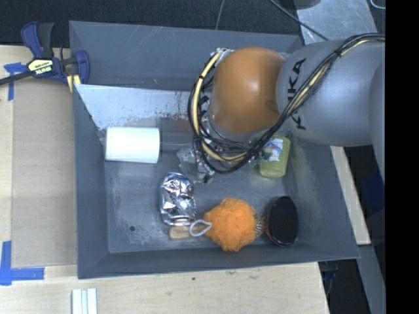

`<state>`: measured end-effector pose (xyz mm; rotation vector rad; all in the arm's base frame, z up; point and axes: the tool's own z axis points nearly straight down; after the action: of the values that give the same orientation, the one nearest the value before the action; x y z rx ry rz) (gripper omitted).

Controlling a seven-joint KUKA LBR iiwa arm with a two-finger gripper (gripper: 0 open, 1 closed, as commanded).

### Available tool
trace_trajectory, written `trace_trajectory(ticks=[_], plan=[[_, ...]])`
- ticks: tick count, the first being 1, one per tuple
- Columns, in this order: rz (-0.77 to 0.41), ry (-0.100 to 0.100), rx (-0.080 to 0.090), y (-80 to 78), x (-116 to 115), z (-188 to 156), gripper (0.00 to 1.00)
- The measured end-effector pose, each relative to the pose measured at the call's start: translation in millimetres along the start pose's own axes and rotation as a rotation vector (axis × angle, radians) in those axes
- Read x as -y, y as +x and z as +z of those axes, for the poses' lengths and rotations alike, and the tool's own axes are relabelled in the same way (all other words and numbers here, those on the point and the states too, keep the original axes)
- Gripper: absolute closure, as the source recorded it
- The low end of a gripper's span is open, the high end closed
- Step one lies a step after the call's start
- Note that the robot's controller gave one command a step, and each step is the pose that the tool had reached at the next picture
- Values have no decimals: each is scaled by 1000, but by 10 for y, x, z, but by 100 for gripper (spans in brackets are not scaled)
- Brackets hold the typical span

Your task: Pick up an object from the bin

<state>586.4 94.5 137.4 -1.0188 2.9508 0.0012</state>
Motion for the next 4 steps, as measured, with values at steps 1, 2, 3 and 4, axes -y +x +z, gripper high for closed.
trace_trajectory(ticks=[1,2,3,4], plan=[[1,-3,-6,12,-4,43,0],[1,-3,-6,13,-4,43,100],[255,-3,-6,144,57,341,100],[341,-2,0,-264,-74,395,100]])
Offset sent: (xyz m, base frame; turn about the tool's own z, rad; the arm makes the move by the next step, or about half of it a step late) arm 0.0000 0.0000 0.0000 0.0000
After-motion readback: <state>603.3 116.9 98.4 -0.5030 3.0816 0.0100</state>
